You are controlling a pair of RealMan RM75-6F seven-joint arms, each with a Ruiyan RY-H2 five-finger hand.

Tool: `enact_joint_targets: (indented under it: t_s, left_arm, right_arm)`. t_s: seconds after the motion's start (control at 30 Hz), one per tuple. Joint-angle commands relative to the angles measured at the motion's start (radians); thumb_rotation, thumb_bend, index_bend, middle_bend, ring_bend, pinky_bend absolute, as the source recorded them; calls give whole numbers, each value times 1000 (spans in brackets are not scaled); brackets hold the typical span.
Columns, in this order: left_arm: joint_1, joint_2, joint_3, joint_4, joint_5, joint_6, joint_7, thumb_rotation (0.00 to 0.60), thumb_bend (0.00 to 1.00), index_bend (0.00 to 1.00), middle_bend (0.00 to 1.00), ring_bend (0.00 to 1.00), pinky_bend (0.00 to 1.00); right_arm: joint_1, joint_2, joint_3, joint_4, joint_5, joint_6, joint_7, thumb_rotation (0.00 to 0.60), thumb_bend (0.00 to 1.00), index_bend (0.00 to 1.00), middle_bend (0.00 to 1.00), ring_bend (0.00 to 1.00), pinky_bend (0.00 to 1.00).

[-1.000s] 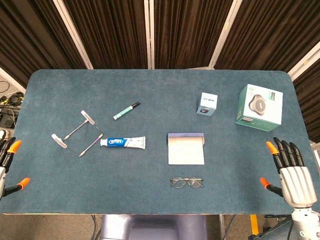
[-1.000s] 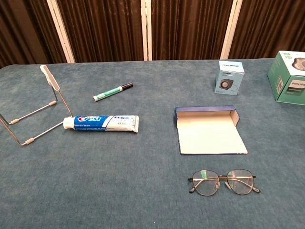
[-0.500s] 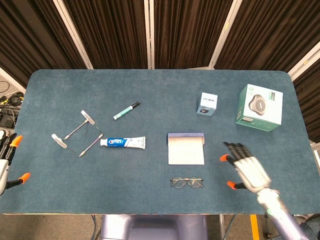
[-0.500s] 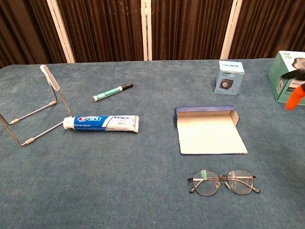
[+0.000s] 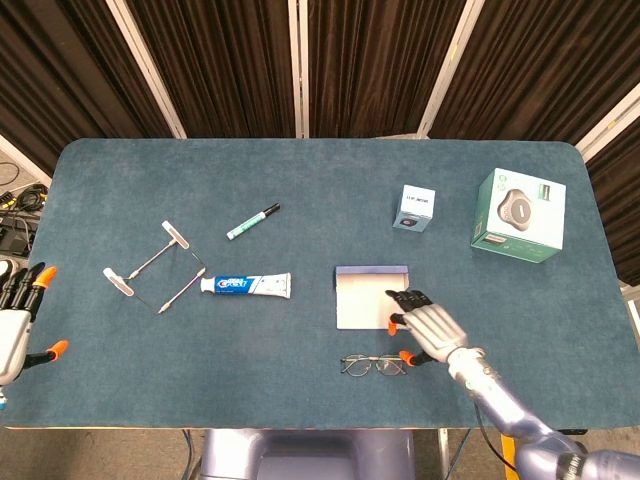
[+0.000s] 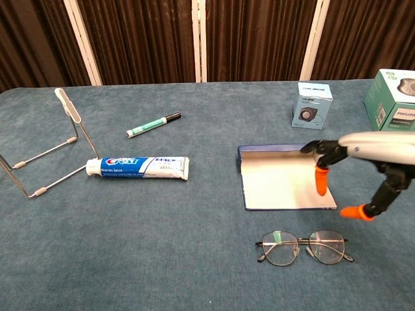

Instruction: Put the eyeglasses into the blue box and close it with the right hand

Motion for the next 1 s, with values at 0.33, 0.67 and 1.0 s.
enact_joint_targets:
  t_s: [0.33,0.67,1.0]
  left_arm:
    - [-8,-3,1,-2,-10,-6,6,600,0,0,0,0,0]
    - [-6,3,3,2,-13,-2,-10,600,0,0,0,0,0]
    - [-8,1,5,1,-16,-2,-5,600,0,0,0,0,0]
  right_arm:
    - [105,-145,-66,8,181,54,-247,600,273,492,0,0,0]
    - [143,-181,-91,10,242,98,-298,600,273,493,0,0,0]
    - [157,-198,-120,29,256,110,-292,600,273,492,0,0,0]
